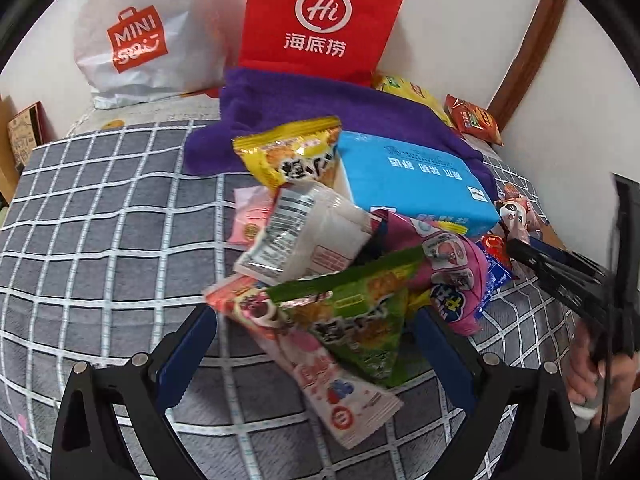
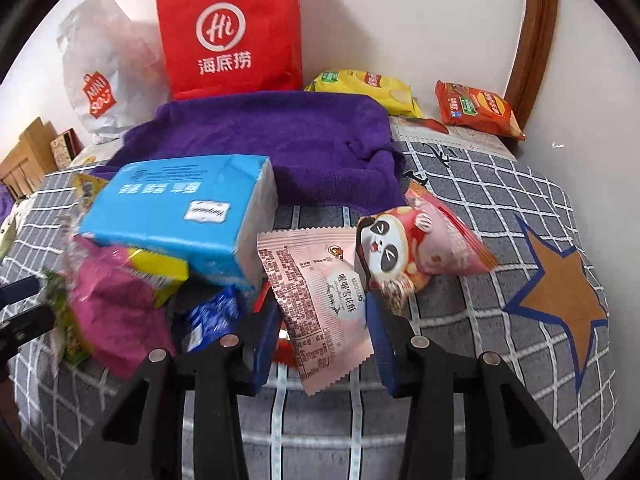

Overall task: Organize snacks
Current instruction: 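Grasp the green triangular packet with the left tool while the right tool grasps the pink-white candy packet, then carry both packets onto the purple towel and open both tools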

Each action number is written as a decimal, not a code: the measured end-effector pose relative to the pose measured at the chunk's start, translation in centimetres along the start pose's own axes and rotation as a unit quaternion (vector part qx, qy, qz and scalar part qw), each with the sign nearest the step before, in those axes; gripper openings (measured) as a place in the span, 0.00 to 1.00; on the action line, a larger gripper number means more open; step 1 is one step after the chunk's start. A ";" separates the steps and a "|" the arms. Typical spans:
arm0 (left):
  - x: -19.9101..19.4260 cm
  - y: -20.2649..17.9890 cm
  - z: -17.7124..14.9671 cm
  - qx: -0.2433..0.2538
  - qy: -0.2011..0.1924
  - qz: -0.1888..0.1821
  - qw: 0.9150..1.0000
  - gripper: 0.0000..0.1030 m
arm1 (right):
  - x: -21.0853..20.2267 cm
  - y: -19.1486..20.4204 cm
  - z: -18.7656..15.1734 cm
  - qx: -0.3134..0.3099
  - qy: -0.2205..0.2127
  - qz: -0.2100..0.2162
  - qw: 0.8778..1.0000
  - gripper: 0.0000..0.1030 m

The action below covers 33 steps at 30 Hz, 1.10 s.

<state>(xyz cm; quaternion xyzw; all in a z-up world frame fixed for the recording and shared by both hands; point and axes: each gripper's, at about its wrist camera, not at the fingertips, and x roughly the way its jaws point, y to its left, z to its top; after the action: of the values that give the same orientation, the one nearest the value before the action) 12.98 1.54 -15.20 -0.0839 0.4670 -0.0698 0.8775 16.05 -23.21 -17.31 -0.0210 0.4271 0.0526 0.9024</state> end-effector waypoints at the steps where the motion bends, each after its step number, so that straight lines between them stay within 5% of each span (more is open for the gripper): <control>1: 0.3 -0.2 0.0 -0.003 0.002 0.000 1.000 0.97 | -0.6 0.0 -0.4 -0.001 -0.002 0.004 1.000 0.41; 7: 1.0 -1.1 0.1 0.005 -0.006 0.004 1.000 0.96 | -2.3 -1.0 -3.0 0.001 0.010 0.018 1.000 0.41; 12: 0.4 -0.7 0.4 -0.003 -0.024 -0.001 1.000 0.72 | -2.0 -0.9 -5.4 0.004 0.025 0.039 0.999 0.44; 20: -0.5 -0.1 0.1 -0.004 -0.021 -0.016 1.000 0.63 | -1.0 -0.5 -5.8 -0.003 0.021 0.034 0.999 0.54; 28: -2.2 -0.3 0.1 -0.010 -0.026 -0.033 0.999 0.60 | -1.4 -0.7 -5.5 0.001 0.015 0.033 0.999 0.39; 33: -3.8 -0.4 0.4 -0.008 -0.038 -0.036 0.999 0.60 | -3.1 -0.3 -5.2 0.004 0.004 0.044 0.999 0.39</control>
<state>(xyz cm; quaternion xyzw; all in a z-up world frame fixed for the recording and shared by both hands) 11.21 1.92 -11.78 -0.1105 0.4302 -0.0940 0.8910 10.15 -24.14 -18.18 0.0015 0.4310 0.0903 0.8978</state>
